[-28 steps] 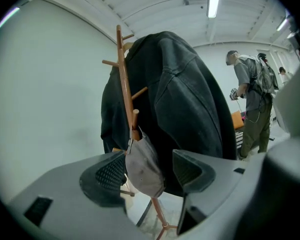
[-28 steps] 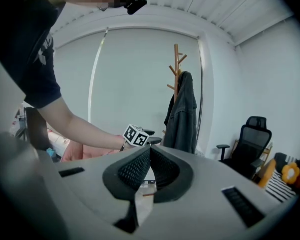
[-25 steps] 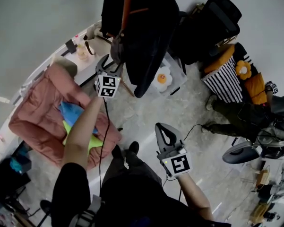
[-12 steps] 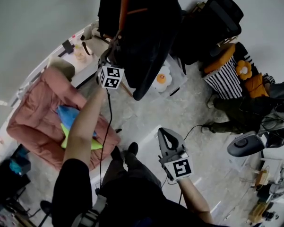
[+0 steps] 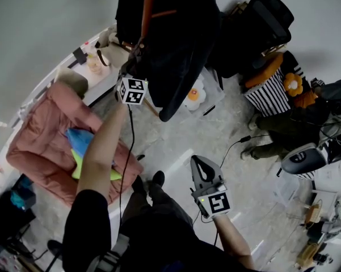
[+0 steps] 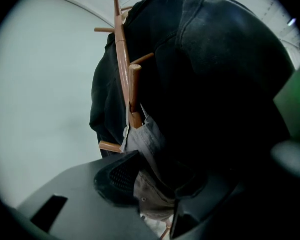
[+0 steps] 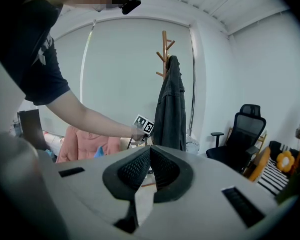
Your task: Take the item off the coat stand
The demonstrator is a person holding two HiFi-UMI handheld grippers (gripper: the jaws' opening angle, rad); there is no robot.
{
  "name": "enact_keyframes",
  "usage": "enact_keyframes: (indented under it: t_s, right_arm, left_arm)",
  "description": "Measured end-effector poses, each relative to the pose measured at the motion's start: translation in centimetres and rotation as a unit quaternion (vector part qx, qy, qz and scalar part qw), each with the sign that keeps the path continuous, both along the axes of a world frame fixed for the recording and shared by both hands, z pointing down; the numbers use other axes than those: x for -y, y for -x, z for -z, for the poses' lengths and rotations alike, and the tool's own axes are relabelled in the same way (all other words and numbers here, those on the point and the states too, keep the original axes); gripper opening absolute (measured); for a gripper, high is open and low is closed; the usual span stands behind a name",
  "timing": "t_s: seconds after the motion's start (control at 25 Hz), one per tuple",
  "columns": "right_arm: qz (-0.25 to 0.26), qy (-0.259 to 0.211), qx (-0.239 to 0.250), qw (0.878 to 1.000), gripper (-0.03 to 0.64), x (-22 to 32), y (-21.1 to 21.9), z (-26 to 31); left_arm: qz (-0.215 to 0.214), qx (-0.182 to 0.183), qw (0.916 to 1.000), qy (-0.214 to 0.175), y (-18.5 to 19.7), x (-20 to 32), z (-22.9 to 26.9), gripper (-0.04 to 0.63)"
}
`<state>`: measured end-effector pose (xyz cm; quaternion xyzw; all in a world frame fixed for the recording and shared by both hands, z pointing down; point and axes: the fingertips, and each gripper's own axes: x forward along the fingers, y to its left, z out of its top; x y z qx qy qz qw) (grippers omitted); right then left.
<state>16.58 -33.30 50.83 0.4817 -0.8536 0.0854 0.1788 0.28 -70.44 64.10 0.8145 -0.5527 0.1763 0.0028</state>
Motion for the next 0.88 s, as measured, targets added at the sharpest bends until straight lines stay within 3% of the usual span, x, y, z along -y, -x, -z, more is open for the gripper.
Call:
enact_keyframes:
  t_s: [0.16, 0.28, 0.76, 0.88]
  right_arm:
    - [-0.001, 0.004, 0.002, 1.000, 0.019, 0.3, -0.2, -0.1]
    - [-0.001, 0.005, 0.003, 1.000, 0.020, 0.5, -0.2, 0.0]
    - [0.001, 0.003, 0.002, 1.000, 0.019, 0.5, -0.2, -0.2]
    - [0.001, 0.003, 0.003, 1.000, 0.020, 0.4, -0.2, -0.1]
  left_arm:
    - [0.009, 0.001, 0.9999, -0.005, 0.7, 0.3, 0.2, 0.065]
    - [0.012, 0.000, 0.9999, -0.001, 1.0, 0.3, 0.3, 0.039]
    - [-0.008, -0.015, 0.9993, -0.033, 1.8, -0.4, 2.2, 0.026]
    - [-0.007, -0.019, 0.9995, -0.024, 2.1, -0.9, 2.5, 0.026]
